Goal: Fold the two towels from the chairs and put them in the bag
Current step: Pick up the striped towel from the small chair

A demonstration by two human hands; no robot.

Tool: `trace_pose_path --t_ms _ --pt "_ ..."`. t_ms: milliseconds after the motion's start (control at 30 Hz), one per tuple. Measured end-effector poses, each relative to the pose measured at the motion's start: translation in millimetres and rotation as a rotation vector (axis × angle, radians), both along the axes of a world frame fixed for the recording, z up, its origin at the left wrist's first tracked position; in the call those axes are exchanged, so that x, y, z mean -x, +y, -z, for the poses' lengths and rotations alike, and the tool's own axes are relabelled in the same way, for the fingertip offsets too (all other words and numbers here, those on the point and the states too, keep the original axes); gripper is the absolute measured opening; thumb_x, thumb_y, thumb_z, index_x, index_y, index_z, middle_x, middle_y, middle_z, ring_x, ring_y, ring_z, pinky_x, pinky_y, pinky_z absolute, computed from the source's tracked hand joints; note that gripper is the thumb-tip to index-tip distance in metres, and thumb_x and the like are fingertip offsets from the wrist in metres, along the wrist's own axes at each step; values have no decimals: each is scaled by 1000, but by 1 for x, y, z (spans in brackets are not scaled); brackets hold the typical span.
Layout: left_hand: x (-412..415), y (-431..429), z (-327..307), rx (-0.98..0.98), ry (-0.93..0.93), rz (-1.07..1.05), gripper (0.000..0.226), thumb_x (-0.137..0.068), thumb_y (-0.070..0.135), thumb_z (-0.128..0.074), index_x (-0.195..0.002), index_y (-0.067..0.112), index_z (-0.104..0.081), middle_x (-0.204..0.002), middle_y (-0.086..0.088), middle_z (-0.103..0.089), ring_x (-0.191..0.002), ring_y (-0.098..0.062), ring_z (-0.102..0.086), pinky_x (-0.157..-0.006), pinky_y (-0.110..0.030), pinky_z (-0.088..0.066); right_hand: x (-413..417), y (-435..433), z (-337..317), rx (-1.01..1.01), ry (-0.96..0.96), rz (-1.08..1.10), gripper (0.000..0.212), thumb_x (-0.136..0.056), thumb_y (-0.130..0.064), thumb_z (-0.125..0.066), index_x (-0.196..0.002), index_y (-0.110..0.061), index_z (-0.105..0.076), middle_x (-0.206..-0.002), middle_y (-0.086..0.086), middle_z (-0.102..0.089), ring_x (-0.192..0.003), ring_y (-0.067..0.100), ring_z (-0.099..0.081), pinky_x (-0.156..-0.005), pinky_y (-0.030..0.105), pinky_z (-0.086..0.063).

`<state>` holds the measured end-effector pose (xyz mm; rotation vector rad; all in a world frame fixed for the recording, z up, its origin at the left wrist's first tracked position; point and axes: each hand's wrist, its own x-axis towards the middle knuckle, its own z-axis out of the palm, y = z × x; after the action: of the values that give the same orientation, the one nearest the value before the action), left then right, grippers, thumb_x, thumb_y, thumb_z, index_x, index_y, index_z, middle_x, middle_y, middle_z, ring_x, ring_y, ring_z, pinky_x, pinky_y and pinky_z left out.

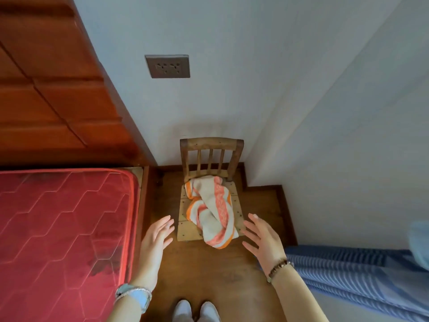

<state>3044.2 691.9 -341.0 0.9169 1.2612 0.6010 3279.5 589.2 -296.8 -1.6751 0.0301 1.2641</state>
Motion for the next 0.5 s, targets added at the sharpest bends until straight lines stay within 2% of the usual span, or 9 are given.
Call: trace_pose_path --t_ms 67,167,267,433,500 --pt "-7 8 35 11 -4 -9 43 -88 42 -62 -128 24 -58 -133 1 -61 -120 -10 -60 -95 -28 -48 0 3 35 17 -16 -2 31 -94 -38 -57 -122 -26 -57 -116 -4 -64 -111 14 -59 -105 48 -43" --pt "-18 15 97 33 -15 -80 26 -99 15 -59 -124 18 -63 -128 -4 -63 -118 -17 -62 -96 -33 -48 -2 6 93 64 -45 24 21 -94 -36 -60 -114 -29 -60 -119 -2 -64 -112 16 -59 -103 46 -45" --pt "-28 28 152 21 16 -95 25 -99 6 -55 -118 19 -65 -127 -5 -65 -117 -20 -63 -101 -39 -49 -3 11 149 81 -119 57 19 -92 -29 -64 -110 -27 -63 -122 2 -64 -113 18 -59 -95 36 -48" --pt "-46 53 222 -24 86 -33 33 -97 4 -58 -127 17 -61 -127 -1 -63 -124 -19 -58 -110 -42 -44 -8 22 217 102 -350 43 51 -81 -29 -77 -126 -15 -58 -123 1 -63 -111 16 -60 -83 21 -48" --pt "-53 63 243 -48 108 -28 36 -96 8 -62 -130 17 -60 -131 1 -61 -127 -16 -55 -110 -39 -43 -11 29 242 135 -396 24 56 -80 -26 -79 -130 -13 -56 -127 3 -61 -114 19 -58 -85 23 -48"
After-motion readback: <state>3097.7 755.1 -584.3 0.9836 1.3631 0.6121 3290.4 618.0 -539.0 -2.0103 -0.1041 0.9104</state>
